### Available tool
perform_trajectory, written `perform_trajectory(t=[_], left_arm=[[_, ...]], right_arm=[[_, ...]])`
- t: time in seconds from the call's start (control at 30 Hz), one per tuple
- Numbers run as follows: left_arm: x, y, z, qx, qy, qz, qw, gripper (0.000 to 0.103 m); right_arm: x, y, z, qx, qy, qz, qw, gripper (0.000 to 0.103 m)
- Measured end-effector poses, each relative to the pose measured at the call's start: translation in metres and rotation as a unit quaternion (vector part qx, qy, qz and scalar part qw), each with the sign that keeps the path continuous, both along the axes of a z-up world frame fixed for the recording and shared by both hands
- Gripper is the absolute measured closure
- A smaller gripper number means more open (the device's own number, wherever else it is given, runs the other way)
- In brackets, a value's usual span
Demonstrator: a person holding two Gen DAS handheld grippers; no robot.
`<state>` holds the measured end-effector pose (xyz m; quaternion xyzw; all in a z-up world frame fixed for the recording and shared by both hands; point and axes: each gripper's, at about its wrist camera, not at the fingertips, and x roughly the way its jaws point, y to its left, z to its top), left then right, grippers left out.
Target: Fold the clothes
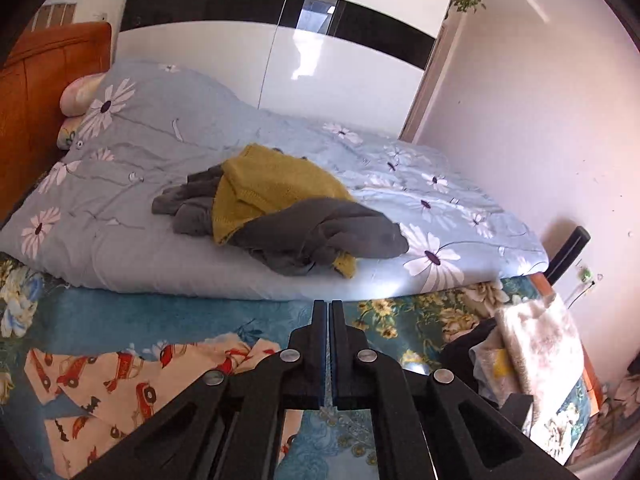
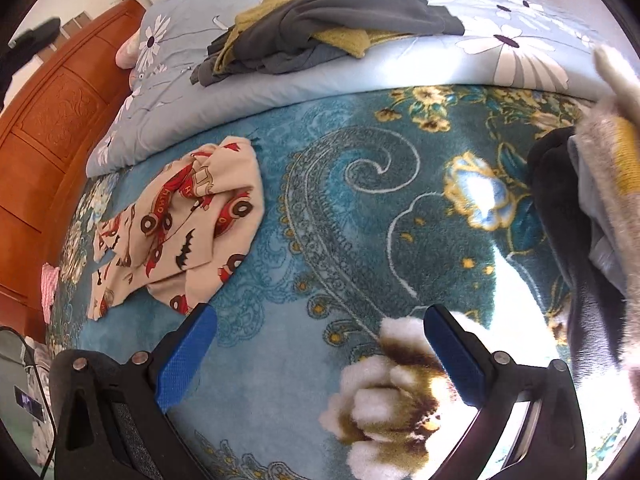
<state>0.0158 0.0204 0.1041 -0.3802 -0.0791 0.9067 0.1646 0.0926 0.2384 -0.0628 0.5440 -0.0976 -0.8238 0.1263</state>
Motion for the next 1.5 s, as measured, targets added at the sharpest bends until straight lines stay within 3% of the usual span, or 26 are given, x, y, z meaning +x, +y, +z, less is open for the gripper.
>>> perform_trajectory(t=[0.13, 0.23, 0.3, 0.37, 0.43, 0.6, 0.73, 0.83, 0.97, 1.03, 1.23, 1.4, 1.5], left_arm=[[0.008, -0.009, -0.055, -0.034, -0.060, 0.041, 0.9967, 0.101], [0.013, -0.014, -0.101, -0.075, -0.114, 0.071, 0.9881, 0.096], [0.018, -0.013, -0.125, -0.097, -0.144, 0.086, 0.9810, 0.081], [0.024, -0.013, -0.145, -0.109, -0.172, 0.098, 0.9741, 0.048], [0.025, -0.009, -0.162, -0.116, -0.187, 0.102, 0.9701, 0.037], [0.019, 0.019, -0.193, -0.162, -0.217, 0.075, 0.9597, 0.037], [0.015, 0.043, -0.213, -0.221, -0.213, 0.056, 0.9503, 0.034], [0.012, 0.053, -0.234, -0.246, -0.232, 0.036, 0.9403, 0.034], [0.010, 0.061, -0.244, -0.280, -0.223, 0.030, 0.9331, 0.030], [0.009, 0.060, -0.246, -0.278, -0.221, 0.029, 0.9343, 0.029], [0.009, 0.045, -0.243, -0.224, -0.233, 0.046, 0.9453, 0.034], [0.006, 0.028, -0.236, -0.191, -0.235, 0.070, 0.9503, 0.055], [0.004, 0.015, -0.231, -0.171, -0.236, 0.092, 0.9523, 0.074]], right_arm=[[0.004, 0.006, 0.003, 0.003, 0.004, -0.006, 1.000, 0.000], [0.005, 0.007, -0.001, 0.001, -0.004, -0.007, 1.000, 0.000], [0.005, 0.006, -0.005, 0.001, -0.007, -0.002, 1.000, 0.000], [0.005, 0.005, -0.009, 0.000, -0.011, 0.003, 1.000, 0.000], [0.005, 0.004, -0.011, 0.000, -0.015, 0.007, 1.000, 0.000], [0.005, 0.004, -0.019, 0.003, -0.026, 0.007, 1.000, 0.000], [0.004, 0.010, -0.023, 0.005, -0.036, -0.001, 0.999, 0.000], [0.003, 0.015, -0.025, 0.008, -0.040, -0.004, 0.999, 0.000], [0.001, 0.019, -0.026, 0.012, -0.046, -0.009, 0.999, 0.000], [-0.001, 0.021, -0.026, 0.012, -0.047, -0.012, 0.999, 0.000], [-0.003, 0.015, -0.023, 0.010, -0.046, -0.003, 0.999, 0.000], [-0.001, 0.013, -0.018, 0.005, -0.038, 0.005, 0.999, 0.000], [0.001, 0.014, -0.017, 0.001, -0.037, 0.001, 0.999, 0.000]])
